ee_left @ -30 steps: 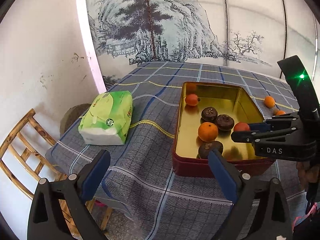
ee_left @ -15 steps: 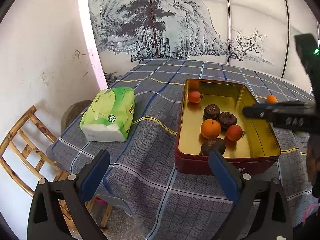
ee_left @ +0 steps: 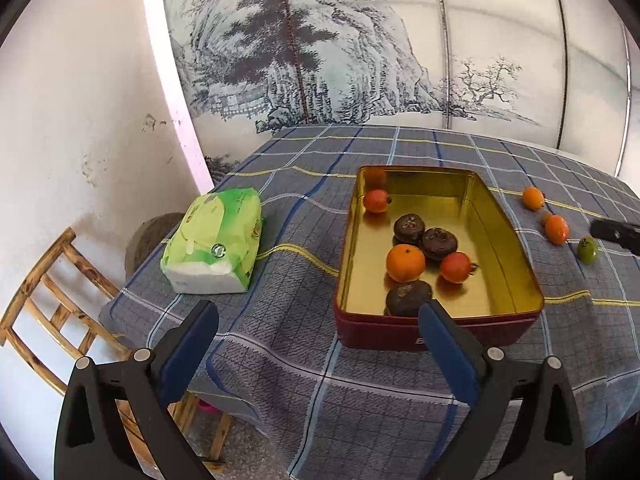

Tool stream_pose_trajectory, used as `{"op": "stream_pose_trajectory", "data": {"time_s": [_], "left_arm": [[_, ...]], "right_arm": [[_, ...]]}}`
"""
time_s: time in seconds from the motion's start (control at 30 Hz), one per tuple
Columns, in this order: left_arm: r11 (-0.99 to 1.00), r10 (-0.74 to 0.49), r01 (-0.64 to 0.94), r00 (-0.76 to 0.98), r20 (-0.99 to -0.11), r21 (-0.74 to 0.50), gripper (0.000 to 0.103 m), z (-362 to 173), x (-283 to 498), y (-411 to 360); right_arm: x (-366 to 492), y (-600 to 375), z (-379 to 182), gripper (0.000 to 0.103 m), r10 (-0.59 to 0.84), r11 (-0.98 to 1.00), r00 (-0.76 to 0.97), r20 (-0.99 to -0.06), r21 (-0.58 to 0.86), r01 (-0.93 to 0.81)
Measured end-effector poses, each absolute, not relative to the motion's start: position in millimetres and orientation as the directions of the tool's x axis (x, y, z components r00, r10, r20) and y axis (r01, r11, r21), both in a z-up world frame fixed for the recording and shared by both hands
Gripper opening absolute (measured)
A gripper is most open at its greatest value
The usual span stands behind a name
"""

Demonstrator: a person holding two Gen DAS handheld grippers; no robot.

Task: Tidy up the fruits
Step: 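Grasp an orange mandarin from the pile with the left tool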

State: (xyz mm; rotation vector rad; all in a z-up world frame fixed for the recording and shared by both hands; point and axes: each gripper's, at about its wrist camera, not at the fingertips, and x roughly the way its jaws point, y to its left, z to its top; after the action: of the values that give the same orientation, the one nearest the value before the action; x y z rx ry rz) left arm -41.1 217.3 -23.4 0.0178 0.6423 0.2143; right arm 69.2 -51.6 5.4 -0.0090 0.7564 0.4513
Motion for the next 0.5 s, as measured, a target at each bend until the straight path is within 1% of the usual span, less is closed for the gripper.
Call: {"op": "stream_pose_trajectory", "data": {"time_s": [0.13, 0.27, 0.33, 0.43, 0.5], "left_arm": [[0.98, 0.198, -0.168, 0.789, -0.582, 0.106, 0.1, -16, -41, 203], [0.981, 0.193, -0.137, 0.796, -0.573, 0.14, 0.101, -9, -39, 185], [0.98, 0.19, -0.12, 0.8, -0.569, 0.158, 0.101, -5, -38, 174], [0.978, 0.183, -0.094, 0.806, -0.563, 0.184, 0.101, 1, -37, 159], [0.976, 0.179, -0.076, 0.811, -0.558, 0.203, 0.101, 5, -35, 147]], "right_arm": [[70, -118, -11, 0.054, 0.25, 0.961, 0.668, -0.701, 0.098, -0.257], [72, -179, -25, 0.063, 0.083, 0.994, 0.684, -0.725, 0.012, -0.108], [75, -207, -30, 0.064, 0.013, 0.999, 0.684, -0.73, -0.016, -0.036], [79, -238, -37, 0.066, -0.055, 0.998, 0.67, -0.74, -0.045, 0.033], [83, -252, -40, 0.069, -0.076, 0.997, 0.666, -0.742, -0.053, 0.055]]}}
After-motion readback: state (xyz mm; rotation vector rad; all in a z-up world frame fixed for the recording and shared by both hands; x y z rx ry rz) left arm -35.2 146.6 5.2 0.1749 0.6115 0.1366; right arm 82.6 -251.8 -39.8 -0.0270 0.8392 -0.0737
